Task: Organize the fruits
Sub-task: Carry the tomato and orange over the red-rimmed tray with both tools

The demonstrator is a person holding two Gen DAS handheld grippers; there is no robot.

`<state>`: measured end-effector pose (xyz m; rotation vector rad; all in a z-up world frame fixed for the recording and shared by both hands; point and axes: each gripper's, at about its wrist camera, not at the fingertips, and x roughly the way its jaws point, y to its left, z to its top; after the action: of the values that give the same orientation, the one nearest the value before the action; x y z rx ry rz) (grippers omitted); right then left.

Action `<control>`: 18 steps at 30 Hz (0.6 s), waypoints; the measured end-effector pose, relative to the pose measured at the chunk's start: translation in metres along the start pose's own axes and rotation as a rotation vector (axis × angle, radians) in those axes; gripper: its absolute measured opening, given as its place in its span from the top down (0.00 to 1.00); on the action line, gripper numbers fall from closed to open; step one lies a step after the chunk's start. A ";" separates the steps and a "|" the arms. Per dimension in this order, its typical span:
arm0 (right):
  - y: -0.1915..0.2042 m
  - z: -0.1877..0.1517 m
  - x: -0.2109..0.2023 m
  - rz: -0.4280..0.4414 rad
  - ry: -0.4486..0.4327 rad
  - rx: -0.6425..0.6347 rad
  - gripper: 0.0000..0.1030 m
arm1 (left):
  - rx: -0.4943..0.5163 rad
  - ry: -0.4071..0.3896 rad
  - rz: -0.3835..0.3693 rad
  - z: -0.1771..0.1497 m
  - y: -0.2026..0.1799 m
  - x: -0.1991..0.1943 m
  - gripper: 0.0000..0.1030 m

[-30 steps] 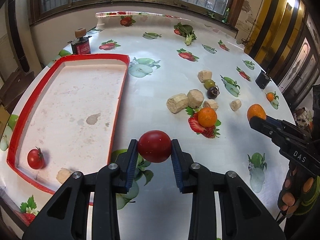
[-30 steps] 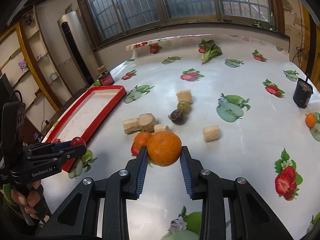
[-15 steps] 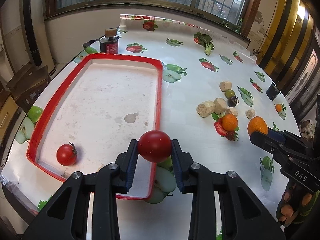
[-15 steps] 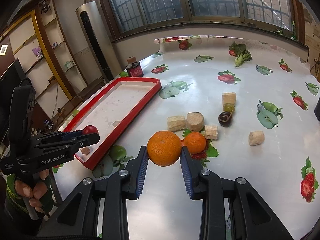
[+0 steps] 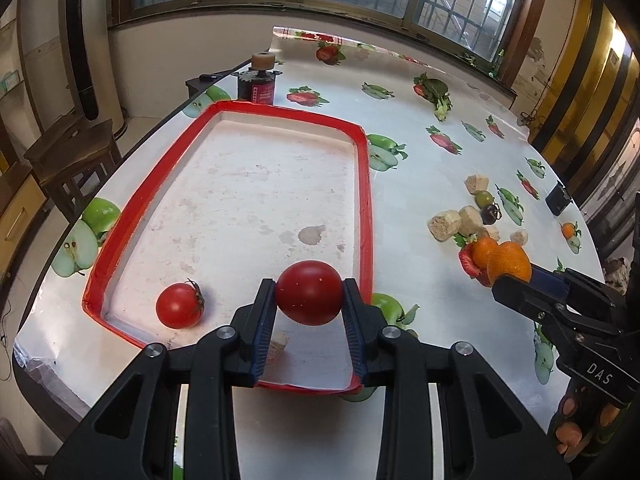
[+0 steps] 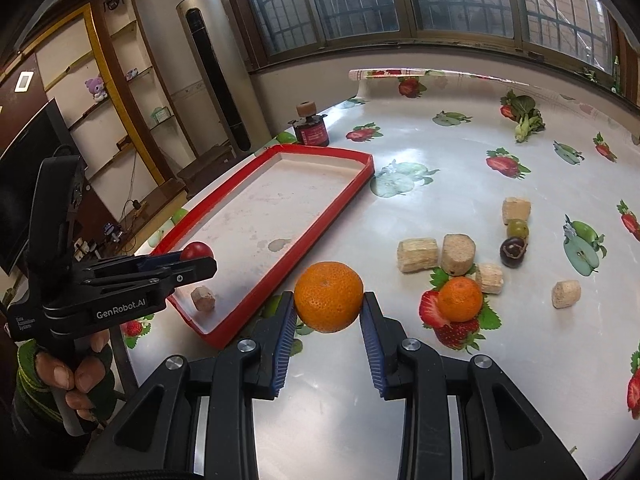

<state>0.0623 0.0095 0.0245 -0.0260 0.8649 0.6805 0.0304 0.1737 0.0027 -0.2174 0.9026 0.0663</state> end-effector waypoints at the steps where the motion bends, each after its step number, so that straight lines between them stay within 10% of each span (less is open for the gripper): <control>1: 0.003 0.002 0.002 0.005 0.003 -0.004 0.68 | -0.002 -0.001 0.002 0.000 0.002 0.000 0.70; 18: 0.061 0.034 0.056 0.102 0.039 -0.078 0.68 | -0.082 0.006 0.068 0.023 0.068 0.013 0.70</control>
<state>0.0769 0.0977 0.0219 -0.0659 0.8806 0.8111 0.0459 0.2441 -0.0047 -0.2634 0.9139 0.1663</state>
